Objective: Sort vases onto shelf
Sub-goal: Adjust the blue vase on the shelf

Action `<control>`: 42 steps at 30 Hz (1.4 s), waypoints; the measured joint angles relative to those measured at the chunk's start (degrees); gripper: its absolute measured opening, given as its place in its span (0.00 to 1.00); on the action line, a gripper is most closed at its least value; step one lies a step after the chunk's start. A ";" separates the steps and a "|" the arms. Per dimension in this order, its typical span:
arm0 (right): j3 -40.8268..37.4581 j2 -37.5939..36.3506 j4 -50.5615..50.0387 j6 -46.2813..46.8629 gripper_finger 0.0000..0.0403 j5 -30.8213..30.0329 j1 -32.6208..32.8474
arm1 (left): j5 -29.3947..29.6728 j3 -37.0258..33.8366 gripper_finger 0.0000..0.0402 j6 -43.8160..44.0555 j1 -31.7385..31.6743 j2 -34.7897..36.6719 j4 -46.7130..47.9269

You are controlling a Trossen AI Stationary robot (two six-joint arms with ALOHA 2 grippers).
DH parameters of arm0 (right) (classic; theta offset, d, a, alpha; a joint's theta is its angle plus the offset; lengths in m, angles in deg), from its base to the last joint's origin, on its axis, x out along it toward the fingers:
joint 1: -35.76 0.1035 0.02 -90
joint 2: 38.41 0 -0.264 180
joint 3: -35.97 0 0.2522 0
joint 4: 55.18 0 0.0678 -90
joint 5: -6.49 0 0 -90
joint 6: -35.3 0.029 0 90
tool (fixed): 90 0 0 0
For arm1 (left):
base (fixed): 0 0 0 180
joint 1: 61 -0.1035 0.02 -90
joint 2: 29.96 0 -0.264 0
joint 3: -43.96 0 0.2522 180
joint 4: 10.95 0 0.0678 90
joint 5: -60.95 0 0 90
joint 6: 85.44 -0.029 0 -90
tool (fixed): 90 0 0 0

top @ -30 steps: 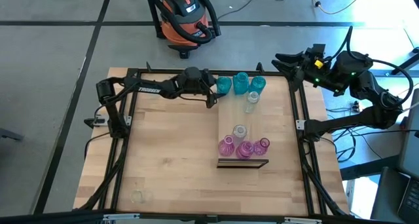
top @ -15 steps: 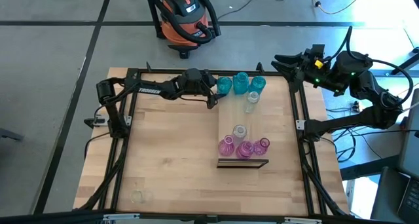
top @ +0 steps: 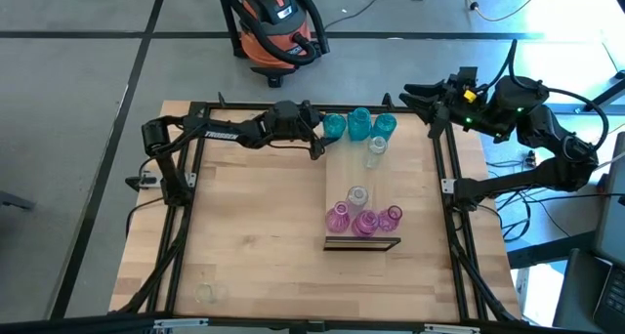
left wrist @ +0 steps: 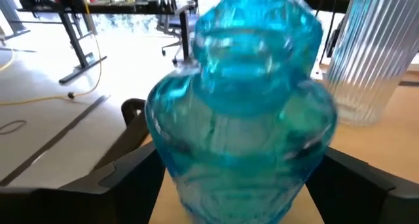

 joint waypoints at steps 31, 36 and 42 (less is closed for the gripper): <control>-0.02 0.70 -0.42 -0.09 0.45 2.09 0.00 | -0.12 0.18 0.81 3.32 0.80 -0.67 1.68; -0.02 0.70 -0.29 0.08 0.45 2.37 0.01 | -0.16 0.18 0.81 6.01 0.85 -0.67 0.12; -0.02 0.79 -0.29 0.29 0.45 2.58 0.01 | -1.89 0.18 0.89 9.45 0.59 -0.67 -0.75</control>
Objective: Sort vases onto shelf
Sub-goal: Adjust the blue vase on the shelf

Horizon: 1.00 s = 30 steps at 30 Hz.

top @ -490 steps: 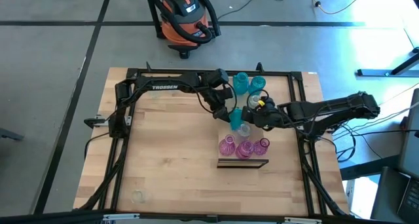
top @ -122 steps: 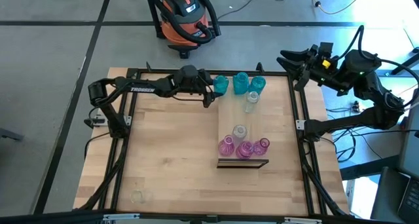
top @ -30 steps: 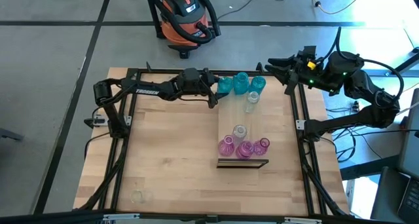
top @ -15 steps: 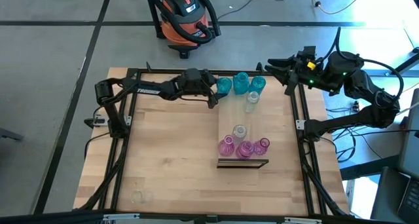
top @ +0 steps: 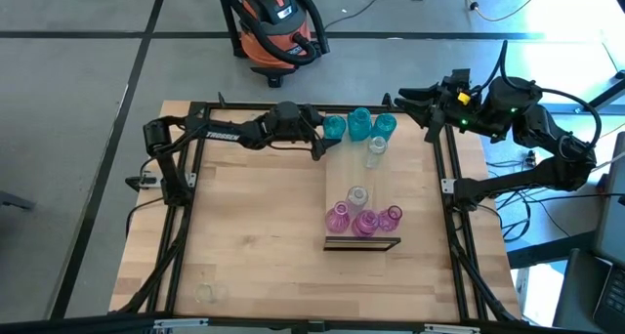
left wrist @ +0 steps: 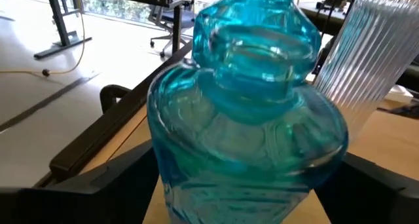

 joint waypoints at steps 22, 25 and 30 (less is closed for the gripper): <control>0.00 3.15 2.09 -0.14 0.45 0.58 0.00 | 7.80 0.98 0.98 6.35 0.06 14.76 17.16; 0.02 3.10 3.54 -0.32 0.45 0.52 0.00 | 7.04 0.98 0.95 6.72 -0.72 17.70 26.12; 0.02 3.10 3.69 -1.96 0.45 -0.39 0.00 | 5.74 0.98 0.84 7.36 -0.76 16.64 33.18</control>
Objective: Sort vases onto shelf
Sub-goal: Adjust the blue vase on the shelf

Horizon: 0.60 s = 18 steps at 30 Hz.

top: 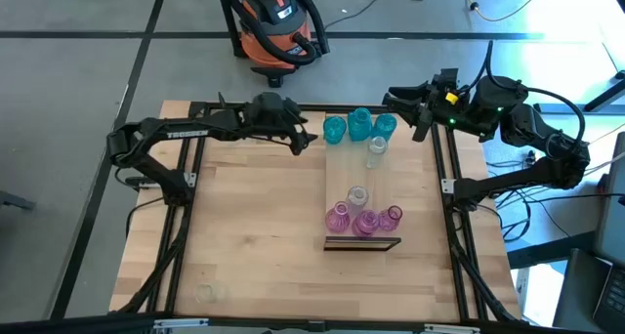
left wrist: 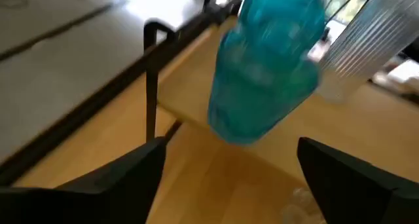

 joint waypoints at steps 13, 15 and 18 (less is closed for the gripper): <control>0.00 0.02 0.02 1.91 0.45 -0.77 0.00 | -0.79 0.00 0.21 7.32 -1.69 -5.38 -5.07; 0.00 0.00 0.02 1.93 0.45 -0.79 0.00 | -2.38 0.00 0.15 7.42 -1.65 -5.38 -6.80; 0.00 0.01 0.02 1.95 0.45 -1.27 0.00 | -3.42 0.00 0.10 7.48 -1.23 -5.36 -8.25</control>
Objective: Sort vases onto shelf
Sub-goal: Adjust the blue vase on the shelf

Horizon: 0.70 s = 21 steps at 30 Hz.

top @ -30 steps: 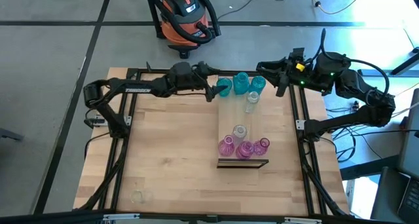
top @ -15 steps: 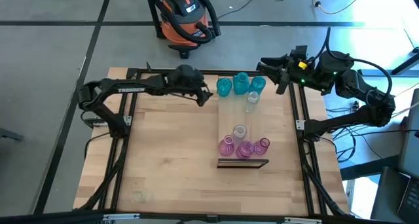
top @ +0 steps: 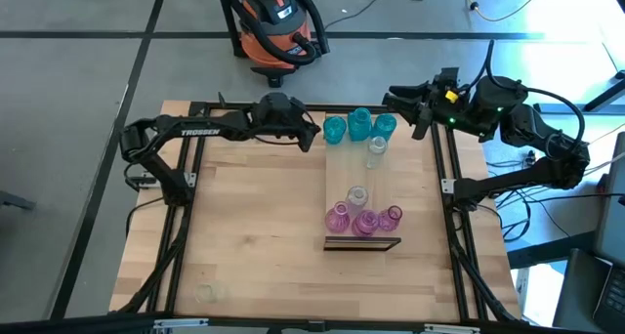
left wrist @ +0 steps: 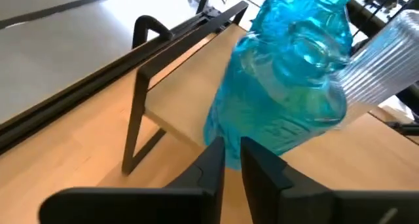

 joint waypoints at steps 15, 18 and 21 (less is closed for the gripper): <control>0.00 0.00 1.29 -0.20 0.44 -1.01 -0.01 | -4.05 0.00 0.09 5.99 0.28 0.00 -0.22; 0.00 0.00 1.30 -0.11 0.44 -1.00 0.00 | -4.16 0.00 0.09 6.01 0.26 0.00 -1.05; 0.00 0.00 2.01 -0.09 0.44 -0.99 0.00 | -4.24 0.00 0.09 7.02 0.10 0.00 -2.58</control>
